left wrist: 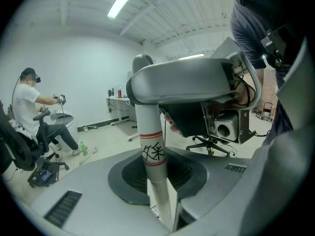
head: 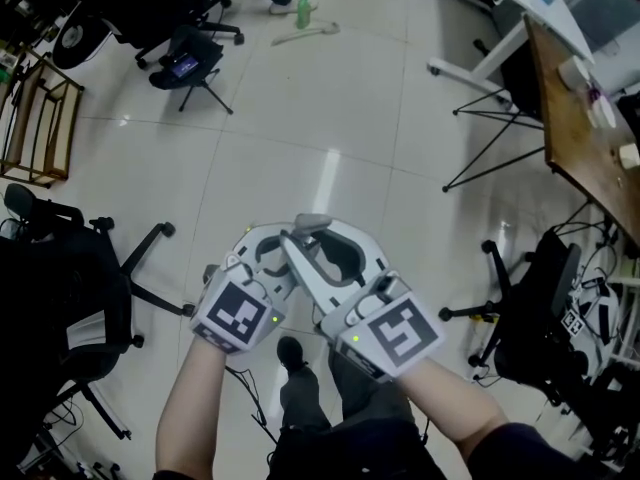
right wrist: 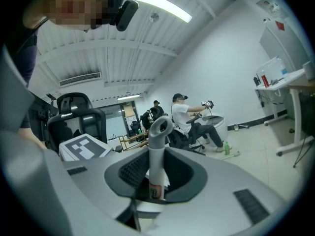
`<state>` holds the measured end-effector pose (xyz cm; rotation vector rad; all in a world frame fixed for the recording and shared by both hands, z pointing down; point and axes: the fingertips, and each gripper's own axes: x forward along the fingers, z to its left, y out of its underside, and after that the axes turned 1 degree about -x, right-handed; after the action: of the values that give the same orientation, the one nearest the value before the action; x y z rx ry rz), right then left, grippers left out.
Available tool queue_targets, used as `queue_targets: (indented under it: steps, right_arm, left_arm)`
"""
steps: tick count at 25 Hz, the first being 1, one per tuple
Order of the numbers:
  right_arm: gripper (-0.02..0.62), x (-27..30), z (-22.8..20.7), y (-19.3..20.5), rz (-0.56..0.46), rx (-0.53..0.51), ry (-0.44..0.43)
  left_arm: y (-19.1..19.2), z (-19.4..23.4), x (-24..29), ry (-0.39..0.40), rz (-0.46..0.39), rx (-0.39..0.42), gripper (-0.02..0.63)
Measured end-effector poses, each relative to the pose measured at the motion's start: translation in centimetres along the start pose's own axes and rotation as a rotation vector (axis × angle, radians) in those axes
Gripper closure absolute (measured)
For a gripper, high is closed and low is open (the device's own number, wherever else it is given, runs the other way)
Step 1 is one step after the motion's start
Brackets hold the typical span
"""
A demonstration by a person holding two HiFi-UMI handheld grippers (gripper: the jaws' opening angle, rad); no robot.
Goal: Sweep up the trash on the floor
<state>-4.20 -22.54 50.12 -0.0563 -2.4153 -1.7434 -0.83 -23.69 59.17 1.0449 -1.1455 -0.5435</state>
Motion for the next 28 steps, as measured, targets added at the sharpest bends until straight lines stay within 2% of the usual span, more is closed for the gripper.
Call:
queue_targets:
  steps: [6,13,22,28]
  right_arm:
    - [0.485,-0.4,0.2,-1.2,0.007,-0.038,-0.011]
    - [0.485,-1.4,2.8,-1.1,0.030,-0.048,-0.048]
    - [0.478,-3.9,12.5,-3.9,0.037,-0.121,-0.190]
    - [0.477,-4.5,18.0,-8.7,0.020,-0.173,-0.232]
  left_arm:
    - [-1.2,0.1,0.0,-0.010,0.025,0.030,0.540]
    - [-0.9,-1.5,-1.9,-0.005,0.036,0.014,0.541]
    - [-3.2,-4.9,-9.9,-0.057,0.041,0.081,0.545]
    - [-7.1,-5.9,-15.7,-0.070,0.027,0.117,0.546]
